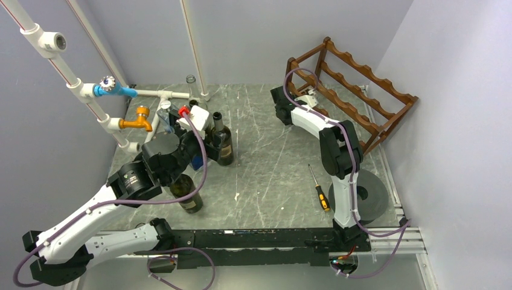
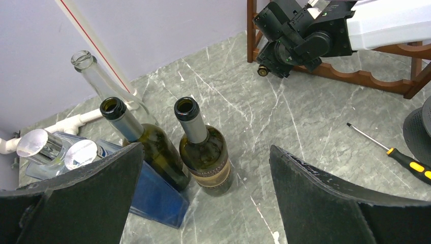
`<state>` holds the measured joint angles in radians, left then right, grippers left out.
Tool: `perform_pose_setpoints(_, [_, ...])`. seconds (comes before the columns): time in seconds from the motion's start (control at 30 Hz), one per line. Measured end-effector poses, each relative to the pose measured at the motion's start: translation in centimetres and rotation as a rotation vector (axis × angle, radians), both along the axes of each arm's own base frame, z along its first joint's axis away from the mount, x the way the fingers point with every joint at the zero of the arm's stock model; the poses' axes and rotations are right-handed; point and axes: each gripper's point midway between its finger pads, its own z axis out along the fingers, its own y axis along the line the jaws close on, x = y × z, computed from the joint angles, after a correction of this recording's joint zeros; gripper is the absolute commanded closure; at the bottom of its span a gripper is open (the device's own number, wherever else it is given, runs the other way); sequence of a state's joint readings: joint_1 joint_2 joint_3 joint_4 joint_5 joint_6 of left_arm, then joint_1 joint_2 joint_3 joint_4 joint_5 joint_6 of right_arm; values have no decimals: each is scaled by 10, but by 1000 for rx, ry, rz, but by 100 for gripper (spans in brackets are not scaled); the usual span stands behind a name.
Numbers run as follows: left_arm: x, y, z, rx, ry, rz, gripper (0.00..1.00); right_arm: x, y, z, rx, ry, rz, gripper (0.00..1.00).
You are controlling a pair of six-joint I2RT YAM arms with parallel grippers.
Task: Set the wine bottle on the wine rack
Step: Place the wine bottle in the wine rack.
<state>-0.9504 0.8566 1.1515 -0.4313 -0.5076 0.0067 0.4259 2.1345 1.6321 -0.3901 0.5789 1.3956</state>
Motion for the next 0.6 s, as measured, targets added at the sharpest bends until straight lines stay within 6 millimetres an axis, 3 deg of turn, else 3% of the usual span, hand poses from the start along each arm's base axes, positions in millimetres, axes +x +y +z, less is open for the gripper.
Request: perform_pose_setpoints(0.6, [-1,-2,0,0,2,-13,1,8,0,-13,-51,5,-8,100])
